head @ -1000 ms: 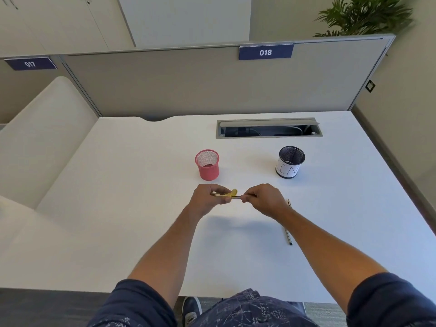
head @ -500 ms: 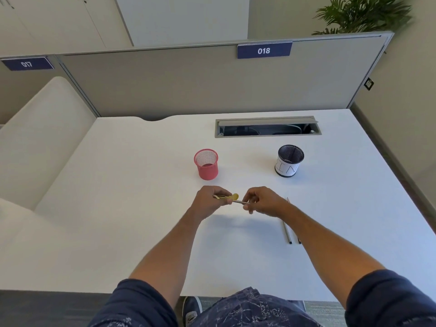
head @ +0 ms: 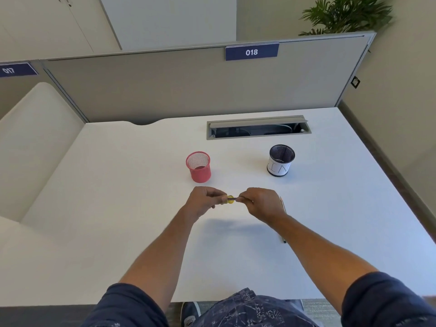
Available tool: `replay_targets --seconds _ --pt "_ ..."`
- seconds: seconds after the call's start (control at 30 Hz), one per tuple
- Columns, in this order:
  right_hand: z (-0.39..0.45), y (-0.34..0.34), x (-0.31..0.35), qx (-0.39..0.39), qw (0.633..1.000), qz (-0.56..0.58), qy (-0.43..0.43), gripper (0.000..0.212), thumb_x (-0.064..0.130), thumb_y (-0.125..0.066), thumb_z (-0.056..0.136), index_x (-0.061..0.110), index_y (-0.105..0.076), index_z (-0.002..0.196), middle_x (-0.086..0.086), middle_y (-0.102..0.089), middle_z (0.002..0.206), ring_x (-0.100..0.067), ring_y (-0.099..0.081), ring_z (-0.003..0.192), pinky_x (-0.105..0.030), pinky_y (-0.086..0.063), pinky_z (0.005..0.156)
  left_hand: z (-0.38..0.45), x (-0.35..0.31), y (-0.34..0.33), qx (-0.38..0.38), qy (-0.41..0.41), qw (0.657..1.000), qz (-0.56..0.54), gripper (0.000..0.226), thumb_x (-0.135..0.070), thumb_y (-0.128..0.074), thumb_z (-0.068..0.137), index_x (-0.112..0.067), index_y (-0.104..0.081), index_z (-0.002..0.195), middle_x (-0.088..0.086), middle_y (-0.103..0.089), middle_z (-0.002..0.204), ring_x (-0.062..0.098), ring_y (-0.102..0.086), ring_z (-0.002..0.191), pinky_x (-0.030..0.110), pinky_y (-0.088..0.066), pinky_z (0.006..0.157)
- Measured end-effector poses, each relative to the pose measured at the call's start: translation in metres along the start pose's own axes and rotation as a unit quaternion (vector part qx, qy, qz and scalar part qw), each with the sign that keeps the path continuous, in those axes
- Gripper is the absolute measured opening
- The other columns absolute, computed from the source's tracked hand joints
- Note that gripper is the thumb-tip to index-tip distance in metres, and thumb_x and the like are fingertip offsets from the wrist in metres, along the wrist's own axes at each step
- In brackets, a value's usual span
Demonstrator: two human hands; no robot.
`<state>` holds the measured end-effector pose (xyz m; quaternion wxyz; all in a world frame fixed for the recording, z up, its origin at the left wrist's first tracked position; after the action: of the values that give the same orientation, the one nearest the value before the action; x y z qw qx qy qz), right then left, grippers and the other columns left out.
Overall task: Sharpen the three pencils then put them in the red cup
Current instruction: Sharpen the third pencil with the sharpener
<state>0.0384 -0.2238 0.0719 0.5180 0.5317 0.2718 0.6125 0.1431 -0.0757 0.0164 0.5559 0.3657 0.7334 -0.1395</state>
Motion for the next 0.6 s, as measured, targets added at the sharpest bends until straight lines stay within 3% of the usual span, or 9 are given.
replay_targets --seconds 0.1,0.17,0.23,0.4,0.53,0.6 --pt "-0.001 -0.018 -0.022 0.141 0.973 0.087 -0.158 0.022 0.043 -0.062 0.096 0.029 -0.077 0.088 0.011 -0.066 0.071 -0.013 -0.057 0.07 -0.025 -0.036 0.055 0.001 -0.007 0.0 -0.008 -0.023 1.0 0.014 0.017 -0.01 -0.086 0.079 -0.006 -0.082 0.095 0.008 -0.076 0.084 0.005 -0.061 0.069 0.02 -0.047 0.066" --pt "0.0 -0.029 -0.027 0.182 0.949 0.162 -0.2 0.025 0.045 -0.067 0.092 0.026 -0.079 0.081 0.009 -0.057 0.056 -0.012 -0.049 0.057 -0.026 -0.034 0.053 0.002 -0.009 0.002 -0.02 -0.029 0.999 0.027 0.022 -0.006 -0.088 0.075 -0.008 -0.082 0.096 0.01 -0.078 0.087 0.008 -0.067 0.074 0.024 -0.053 0.076" --pt "0.0 -0.036 -0.03 0.208 0.922 0.237 -0.224 0.029 0.044 -0.071 0.09 0.021 -0.081 0.076 0.006 -0.053 0.053 -0.014 -0.044 0.052 -0.026 -0.033 0.052 0.003 -0.01 0.004 -0.024 -0.035 0.998 0.038 0.027 -0.003 -0.09 0.071 -0.009 -0.082 0.096 0.008 -0.079 0.087 0.009 -0.07 0.076 0.026 -0.057 0.081" --pt "-0.025 -0.059 -0.034 0.367 0.793 0.367 -0.317 0.034 0.039 -0.066 0.095 0.009 -0.079 0.093 -0.001 -0.045 0.059 -0.012 -0.026 0.047 -0.023 -0.017 0.046 0.001 -0.019 -0.003 -0.029 -0.065 0.99 0.122 0.03 -0.006 -0.093 0.065 -0.015 -0.083 0.092 -0.006 -0.077 0.08 -0.006 -0.065 0.065 0.01 -0.05 0.065" --pt "-0.018 -0.055 -0.03 0.356 0.827 0.344 -0.267 0.026 0.033 -0.075 0.09 0.007 -0.072 0.096 -0.007 -0.061 0.06 -0.012 -0.034 0.046 -0.022 -0.023 0.047 0.002 -0.013 -0.006 -0.022 -0.057 0.993 0.101 0.025 -0.009 -0.091 0.07 -0.016 -0.082 0.093 -0.003 -0.079 0.083 0.001 -0.069 0.072 0.021 -0.057 0.076" --pt "-0.01 -0.049 -0.026 0.318 0.851 0.35 -0.227 0.02 0.021 -0.08 0.084 0.006 -0.071 0.095 -0.011 -0.071 0.067 -0.01 -0.042 0.047 -0.023 -0.031 0.049 0.002 -0.011 -0.004 -0.017 -0.047 0.995 0.081 0.018 -0.014 -0.089 0.076 -0.014 -0.082 0.093 -0.002 -0.077 0.082 0.002 -0.066 0.069 0.02 -0.053 0.07"
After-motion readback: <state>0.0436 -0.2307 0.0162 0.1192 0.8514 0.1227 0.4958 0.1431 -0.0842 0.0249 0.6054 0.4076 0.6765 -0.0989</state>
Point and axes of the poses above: each hand's wrist, its own z-axis towards the middle knuckle, its own y-axis out of the back of the hand, x = y × z, the point moved 10 cm from there along z, towards the middle knuckle
